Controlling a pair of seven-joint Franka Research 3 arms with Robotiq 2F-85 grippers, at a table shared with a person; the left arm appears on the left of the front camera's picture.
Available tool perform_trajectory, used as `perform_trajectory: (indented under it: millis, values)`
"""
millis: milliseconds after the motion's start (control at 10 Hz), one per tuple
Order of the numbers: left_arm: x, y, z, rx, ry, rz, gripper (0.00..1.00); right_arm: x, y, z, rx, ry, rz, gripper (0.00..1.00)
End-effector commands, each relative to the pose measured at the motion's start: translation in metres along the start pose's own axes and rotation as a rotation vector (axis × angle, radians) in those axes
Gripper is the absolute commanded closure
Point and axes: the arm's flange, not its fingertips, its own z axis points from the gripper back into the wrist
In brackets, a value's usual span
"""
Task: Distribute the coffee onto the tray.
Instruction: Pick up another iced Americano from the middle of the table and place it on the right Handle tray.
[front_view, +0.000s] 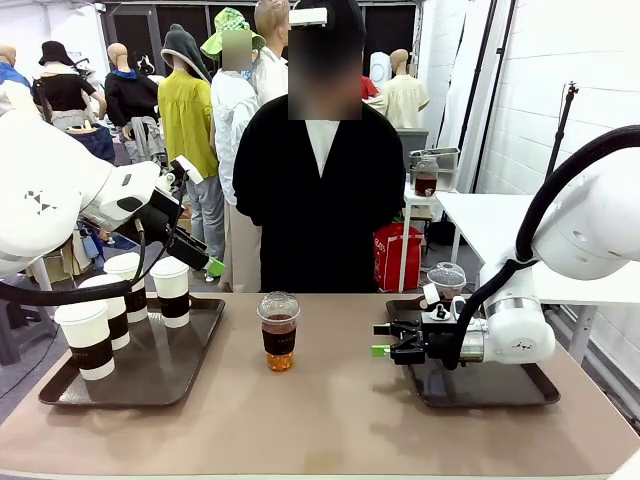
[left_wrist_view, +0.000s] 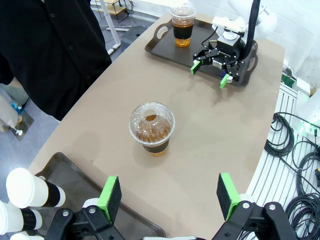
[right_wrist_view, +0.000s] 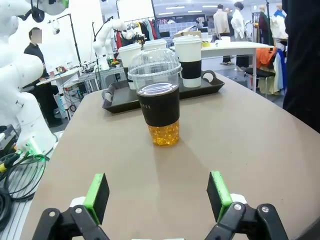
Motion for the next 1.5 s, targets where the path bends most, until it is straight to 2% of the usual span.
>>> perform_trajectory:
  millis: [0,800,1400]
  values:
    - [-0.001,0.001,0.000,-0.008,-0.004,0.004,0.00,-0.003,-0.002,-0.025,-0.021,-0.012,0.019,0.00]
    - [-0.001,0.001,0.000,-0.008,-0.004,0.004,0.00,0.020,-0.013,-0.098,0.057,0.078,0.059,0.00]
    - [-0.001,0.001,0.000,-0.008,-0.004,0.004,0.00,0.016,-0.021,-0.144,0.089,0.064,0.028,0.00]
